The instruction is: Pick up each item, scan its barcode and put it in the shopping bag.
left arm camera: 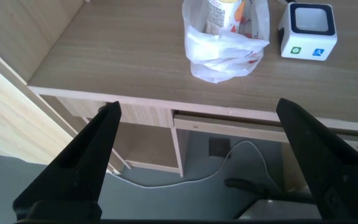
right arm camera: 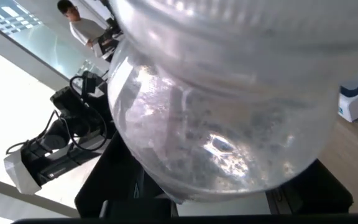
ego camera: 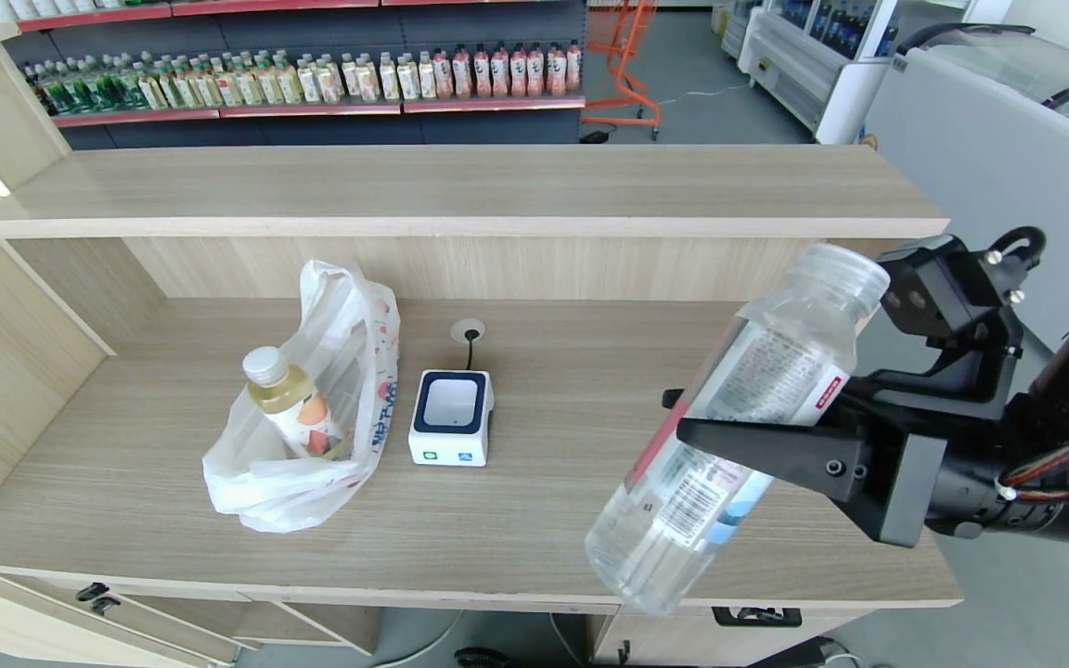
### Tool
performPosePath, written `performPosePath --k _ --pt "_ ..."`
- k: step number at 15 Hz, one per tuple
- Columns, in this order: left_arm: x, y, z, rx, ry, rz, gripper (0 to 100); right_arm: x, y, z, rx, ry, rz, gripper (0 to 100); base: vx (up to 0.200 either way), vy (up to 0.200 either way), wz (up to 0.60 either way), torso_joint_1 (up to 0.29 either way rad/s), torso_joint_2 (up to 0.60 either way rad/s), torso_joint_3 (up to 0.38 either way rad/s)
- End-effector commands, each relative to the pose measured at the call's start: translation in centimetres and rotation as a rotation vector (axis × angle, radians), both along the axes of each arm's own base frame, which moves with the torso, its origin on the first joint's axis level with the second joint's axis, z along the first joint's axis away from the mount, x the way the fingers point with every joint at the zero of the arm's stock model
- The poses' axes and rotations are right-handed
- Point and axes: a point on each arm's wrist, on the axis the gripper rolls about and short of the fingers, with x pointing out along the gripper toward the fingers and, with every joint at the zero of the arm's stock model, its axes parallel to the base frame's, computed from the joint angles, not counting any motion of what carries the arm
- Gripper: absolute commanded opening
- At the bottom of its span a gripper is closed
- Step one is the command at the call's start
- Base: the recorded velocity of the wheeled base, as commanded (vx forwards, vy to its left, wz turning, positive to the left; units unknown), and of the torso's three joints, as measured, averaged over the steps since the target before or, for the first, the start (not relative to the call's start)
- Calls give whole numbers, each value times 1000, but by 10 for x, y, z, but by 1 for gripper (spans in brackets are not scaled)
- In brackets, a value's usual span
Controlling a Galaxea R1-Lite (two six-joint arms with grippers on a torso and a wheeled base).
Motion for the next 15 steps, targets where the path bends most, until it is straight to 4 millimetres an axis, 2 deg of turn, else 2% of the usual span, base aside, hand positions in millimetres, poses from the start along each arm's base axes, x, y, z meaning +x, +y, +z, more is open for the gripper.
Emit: performPosePath --k 1,7,15 --pt "0 0 0 0 0 1 100 0 0 1 3 -9 4 0 0 0 0 0 0 0" --pt "0 0 0 0 0 1 100 -9 4 6 11 -22 78 0 0 0 0 0 0 0" --pt "0 0 0 0 0 1 100 -9 3 8 19 10 88 0 0 0 0 0 0 0"
